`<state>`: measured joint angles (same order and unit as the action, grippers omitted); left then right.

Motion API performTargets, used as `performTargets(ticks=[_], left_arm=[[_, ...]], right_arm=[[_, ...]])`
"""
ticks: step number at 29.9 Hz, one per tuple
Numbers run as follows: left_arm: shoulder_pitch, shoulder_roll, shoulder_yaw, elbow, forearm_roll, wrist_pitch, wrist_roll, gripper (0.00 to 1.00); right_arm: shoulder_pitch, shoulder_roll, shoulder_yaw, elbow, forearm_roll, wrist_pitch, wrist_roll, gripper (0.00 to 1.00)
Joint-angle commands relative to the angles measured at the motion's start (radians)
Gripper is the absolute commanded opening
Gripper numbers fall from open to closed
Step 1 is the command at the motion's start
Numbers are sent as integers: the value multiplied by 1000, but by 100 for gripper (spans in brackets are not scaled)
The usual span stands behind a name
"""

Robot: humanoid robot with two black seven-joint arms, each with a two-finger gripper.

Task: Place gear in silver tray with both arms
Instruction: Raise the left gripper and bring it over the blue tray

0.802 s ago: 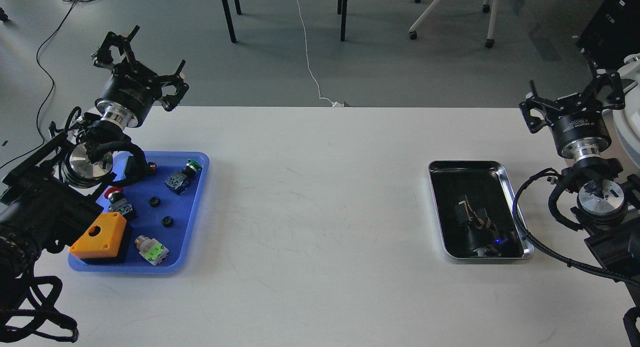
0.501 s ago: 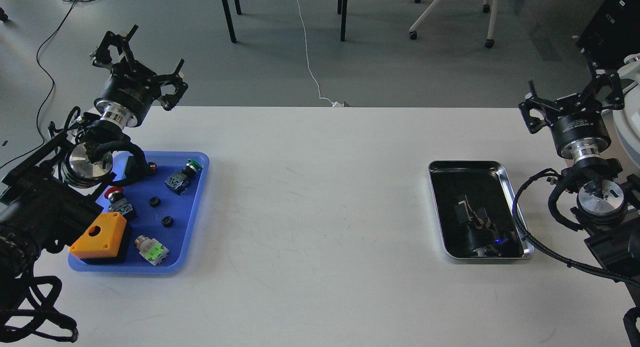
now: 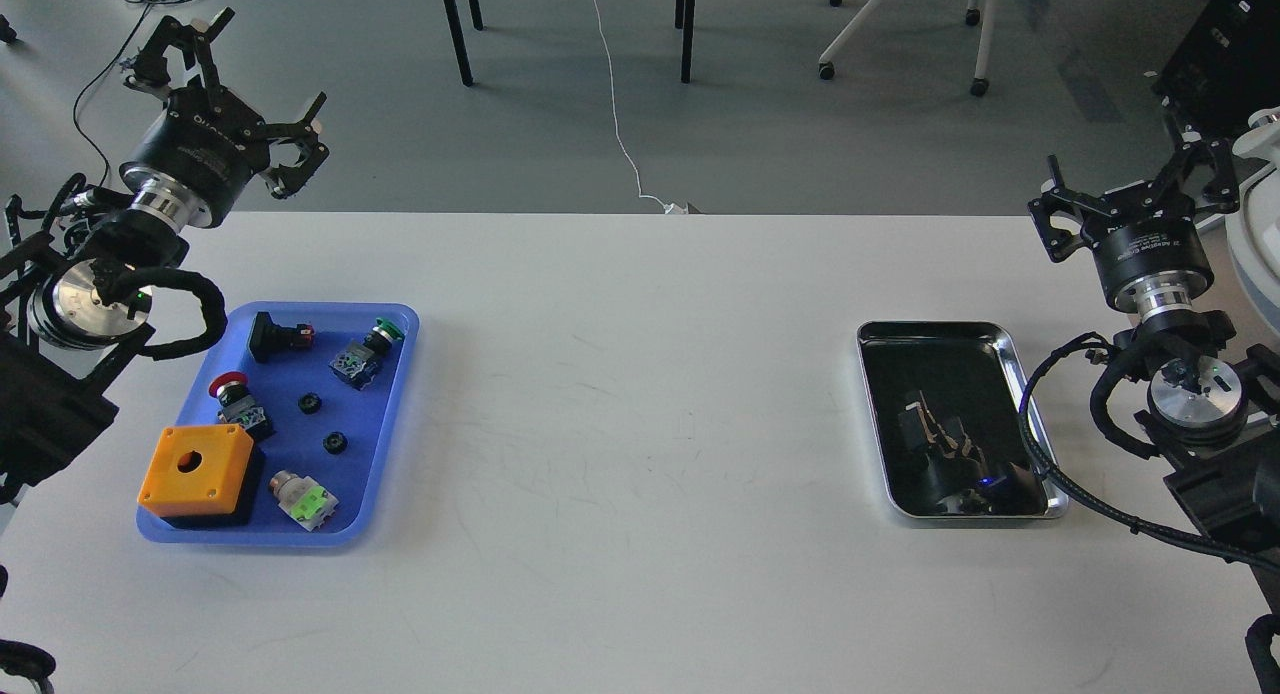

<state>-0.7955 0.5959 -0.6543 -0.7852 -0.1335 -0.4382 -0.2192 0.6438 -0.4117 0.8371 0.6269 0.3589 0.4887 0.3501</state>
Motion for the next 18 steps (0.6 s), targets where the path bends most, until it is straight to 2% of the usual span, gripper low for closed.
performTargets(ticks=[1,6,10,14,15,18], left_arm=[[2,99,8,-106,167,-4,-2,98],[4,243,25,-239,464,-48,3,98],[5,335,28,-299,638,-51,-2,98],[7,352,28,-319,678,-51,-2,98],[9,390,33,-385,789,-51,-3,98],[9,390,33,-385,790,-51,-3,98]], right_arm=[[5,-2,2,0,0,0,0,99],[4,-42,0,17,-1,0,-2,99],[4,-68,0,24,-1,0,-2,99],[2,-75,0,24,-1,0,-2,99],[5,-78,2,24,-1,0,-2,99],[5,-78,2,24,-1,0,-2,99]])
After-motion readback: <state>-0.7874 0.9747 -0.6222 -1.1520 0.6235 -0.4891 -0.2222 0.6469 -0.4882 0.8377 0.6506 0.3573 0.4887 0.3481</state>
